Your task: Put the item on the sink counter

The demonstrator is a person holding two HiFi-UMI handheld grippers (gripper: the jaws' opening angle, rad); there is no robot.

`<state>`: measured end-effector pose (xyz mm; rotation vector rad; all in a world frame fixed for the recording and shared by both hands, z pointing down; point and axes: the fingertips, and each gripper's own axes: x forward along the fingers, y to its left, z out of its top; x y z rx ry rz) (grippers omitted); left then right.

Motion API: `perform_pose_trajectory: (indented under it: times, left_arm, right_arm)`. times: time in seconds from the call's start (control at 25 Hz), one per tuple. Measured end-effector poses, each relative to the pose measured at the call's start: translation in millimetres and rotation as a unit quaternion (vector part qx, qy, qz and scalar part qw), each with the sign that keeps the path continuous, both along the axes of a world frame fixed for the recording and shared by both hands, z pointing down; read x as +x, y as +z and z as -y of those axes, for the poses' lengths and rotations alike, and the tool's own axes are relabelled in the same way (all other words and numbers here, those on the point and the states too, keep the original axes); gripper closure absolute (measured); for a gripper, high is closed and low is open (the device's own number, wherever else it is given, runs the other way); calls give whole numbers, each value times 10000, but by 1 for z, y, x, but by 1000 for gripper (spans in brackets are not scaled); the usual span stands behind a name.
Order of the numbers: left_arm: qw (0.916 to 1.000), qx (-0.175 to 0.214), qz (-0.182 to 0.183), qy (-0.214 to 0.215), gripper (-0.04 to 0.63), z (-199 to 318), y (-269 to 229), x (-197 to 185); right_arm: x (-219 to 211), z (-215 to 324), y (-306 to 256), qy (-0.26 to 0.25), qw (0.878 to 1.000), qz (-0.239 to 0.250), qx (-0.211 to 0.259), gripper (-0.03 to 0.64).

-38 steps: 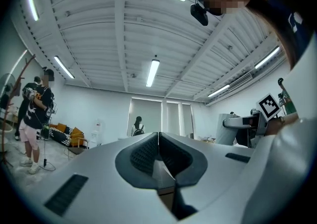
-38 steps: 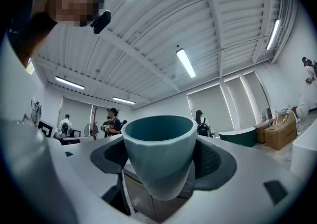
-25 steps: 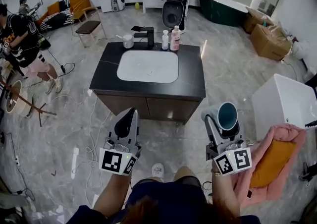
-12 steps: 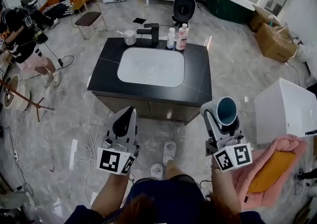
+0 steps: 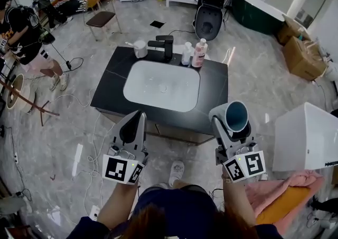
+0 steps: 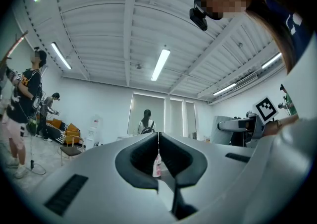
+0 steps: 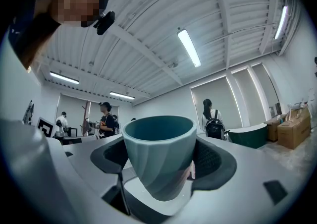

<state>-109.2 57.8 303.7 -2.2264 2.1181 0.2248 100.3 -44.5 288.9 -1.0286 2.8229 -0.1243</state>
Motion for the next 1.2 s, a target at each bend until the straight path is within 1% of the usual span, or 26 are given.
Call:
perform_pose_trajectory:
  times: [0.24, 0.4, 0.56, 0.76, 1.0, 1.2]
  left_arm:
    - [9999, 32, 35, -88, 572, 46, -8, 1]
    - [10000, -1, 51, -43, 572, 74, -8, -3]
    - [10000, -21, -37, 58, 572, 101, -2, -14]
    - [9990, 41, -150, 409, 572, 146, -2, -40]
    - [9960, 150, -86, 880, 572, 207, -5, -87]
    - [9917, 125, -56, 1277, 572, 251, 5, -110]
  right_arm:
    - [-5, 48, -7, -103, 9999, 101, 6, 218]
    - [-8, 73, -7, -49, 9999, 130, -58, 218]
    - [-16, 93, -2, 70, 9999, 70, -91, 218]
    - [-33, 126, -7, 476, 9989, 36, -13, 218]
    - [-72, 159, -6, 946, 9955, 78, 55, 218]
    - [-85, 181, 7, 1420, 9898, 128, 6, 218]
